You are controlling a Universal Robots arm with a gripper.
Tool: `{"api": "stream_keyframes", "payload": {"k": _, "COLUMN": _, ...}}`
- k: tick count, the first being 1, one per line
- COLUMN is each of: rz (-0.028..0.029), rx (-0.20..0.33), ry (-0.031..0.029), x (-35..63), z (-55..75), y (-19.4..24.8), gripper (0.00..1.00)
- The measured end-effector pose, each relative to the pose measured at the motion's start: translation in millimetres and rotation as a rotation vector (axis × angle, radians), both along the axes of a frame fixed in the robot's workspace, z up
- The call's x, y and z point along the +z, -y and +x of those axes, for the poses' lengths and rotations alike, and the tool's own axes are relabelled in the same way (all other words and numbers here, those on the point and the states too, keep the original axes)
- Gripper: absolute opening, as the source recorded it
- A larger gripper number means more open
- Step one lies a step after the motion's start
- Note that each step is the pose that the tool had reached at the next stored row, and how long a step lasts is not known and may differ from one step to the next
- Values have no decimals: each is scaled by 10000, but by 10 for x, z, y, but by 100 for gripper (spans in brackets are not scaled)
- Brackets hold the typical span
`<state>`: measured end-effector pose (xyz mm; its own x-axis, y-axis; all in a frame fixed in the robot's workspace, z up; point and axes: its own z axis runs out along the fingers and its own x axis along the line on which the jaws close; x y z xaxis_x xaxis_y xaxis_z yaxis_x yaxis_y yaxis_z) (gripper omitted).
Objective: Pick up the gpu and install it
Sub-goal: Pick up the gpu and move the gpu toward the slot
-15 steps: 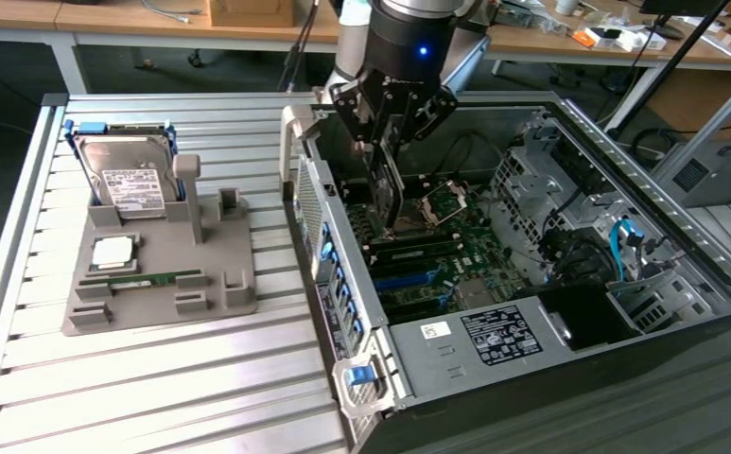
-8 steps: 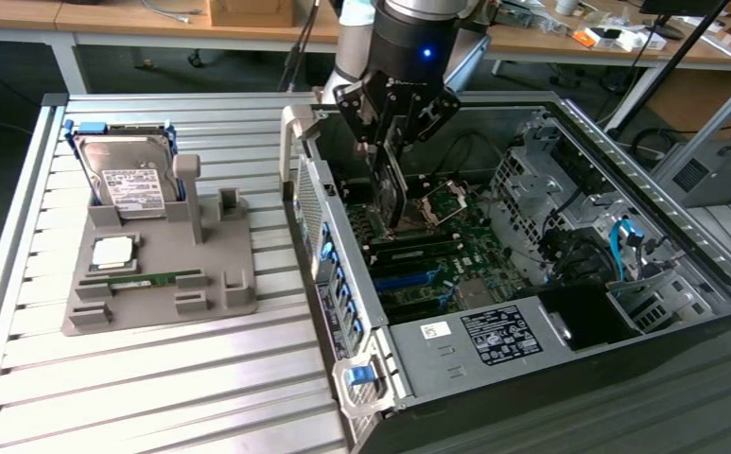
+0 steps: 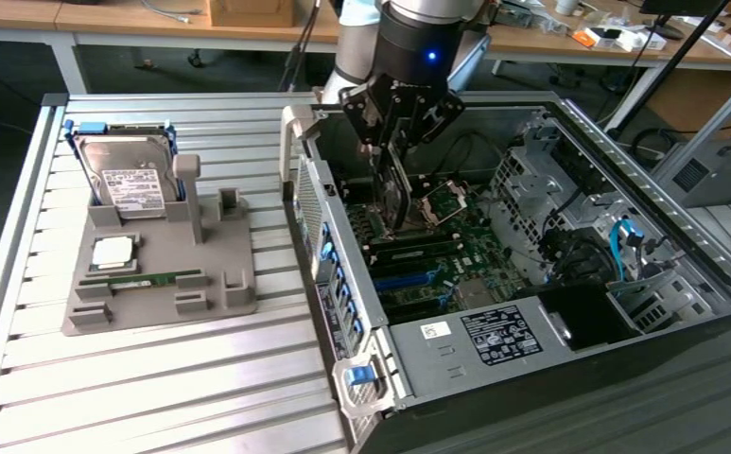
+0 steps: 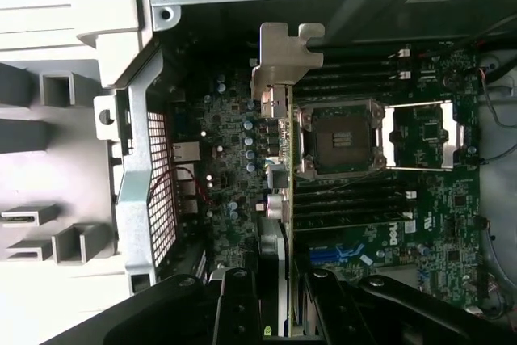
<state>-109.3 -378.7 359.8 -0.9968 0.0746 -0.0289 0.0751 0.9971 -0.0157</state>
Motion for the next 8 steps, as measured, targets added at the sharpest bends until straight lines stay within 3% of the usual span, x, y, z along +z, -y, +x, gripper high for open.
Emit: {"api": "stream_keyframes", "payload": {"k": 8, "rz": -12, "rx": 0, "ry": 0, "x": -22, "z": 37, "y": 0, "gripper": 27}}
